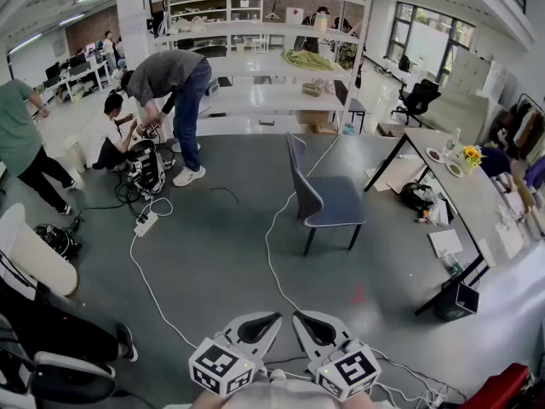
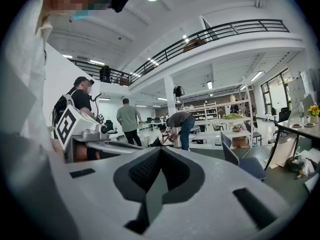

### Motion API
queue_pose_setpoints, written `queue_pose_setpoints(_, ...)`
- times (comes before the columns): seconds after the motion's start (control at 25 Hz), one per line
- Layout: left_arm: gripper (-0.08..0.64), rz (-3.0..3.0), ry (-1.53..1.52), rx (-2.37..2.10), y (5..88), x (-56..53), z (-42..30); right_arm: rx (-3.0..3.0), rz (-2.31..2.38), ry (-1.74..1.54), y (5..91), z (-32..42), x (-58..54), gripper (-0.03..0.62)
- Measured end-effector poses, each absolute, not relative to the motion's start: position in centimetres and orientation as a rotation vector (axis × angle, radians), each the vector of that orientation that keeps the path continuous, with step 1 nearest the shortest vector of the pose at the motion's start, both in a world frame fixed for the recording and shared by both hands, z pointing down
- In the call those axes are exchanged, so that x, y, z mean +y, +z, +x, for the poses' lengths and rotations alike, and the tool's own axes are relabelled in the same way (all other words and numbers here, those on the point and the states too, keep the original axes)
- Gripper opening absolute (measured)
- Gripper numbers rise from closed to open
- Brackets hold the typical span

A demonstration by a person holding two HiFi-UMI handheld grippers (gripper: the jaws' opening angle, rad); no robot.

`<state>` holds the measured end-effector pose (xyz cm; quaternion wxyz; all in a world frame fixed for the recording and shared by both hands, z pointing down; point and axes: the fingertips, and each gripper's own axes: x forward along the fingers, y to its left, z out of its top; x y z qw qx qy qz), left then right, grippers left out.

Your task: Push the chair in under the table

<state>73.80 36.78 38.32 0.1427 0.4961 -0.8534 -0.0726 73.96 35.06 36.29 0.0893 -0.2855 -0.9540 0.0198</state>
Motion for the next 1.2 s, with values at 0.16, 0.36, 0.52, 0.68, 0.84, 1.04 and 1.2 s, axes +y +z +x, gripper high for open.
queue_pose_setpoints(0.16, 0.016, 1.431, -0.218, -2.446, 38.4, 36.2, 73.5, -2.836, -0.859, 0.057, 36.3, 73.6, 34.7, 0.002)
queue_pose_setpoints(0.36, 0.015, 1.436, -0.220, -2.439, 38.7, 35.8, 73.7, -2.829, -0.860, 0.053, 36.6, 73.7, 34.4, 0.002)
queue_pose_setpoints(0.52, 0.017, 1.429, -0.218, -2.447, 38.5, 35.5, 73.7, -2.826, -0.871, 0.047, 36.5, 73.8, 34.1, 0.002)
queue_pose_setpoints(0.68, 0.016, 1.379, -0.226, -2.480, 38.4, 36.2, 72.7, -2.864, -0.886, 0.174, 35.5, 73.5, 33.3, 0.002)
queue_pose_setpoints(0.84, 0.015, 1.313, -0.243, -2.514, 38.9, 37.0, 72.1, -2.863, -0.864, 0.205, 36.1, 73.4, 32.1, 0.003)
queue_pose_setpoints(1.04, 0.016, 1.215, -0.294, -2.547, 40.0, 37.9, 71.5, -2.818, -0.888, 0.228, 37.5, 73.5, 31.7, 0.003)
queue_pose_setpoints(1.2, 0.016, 1.169, -0.311, -2.559, 40.6, 38.1, 70.5, -2.778, -0.920, 0.235, 38.5, 72.9, 31.8, 0.003)
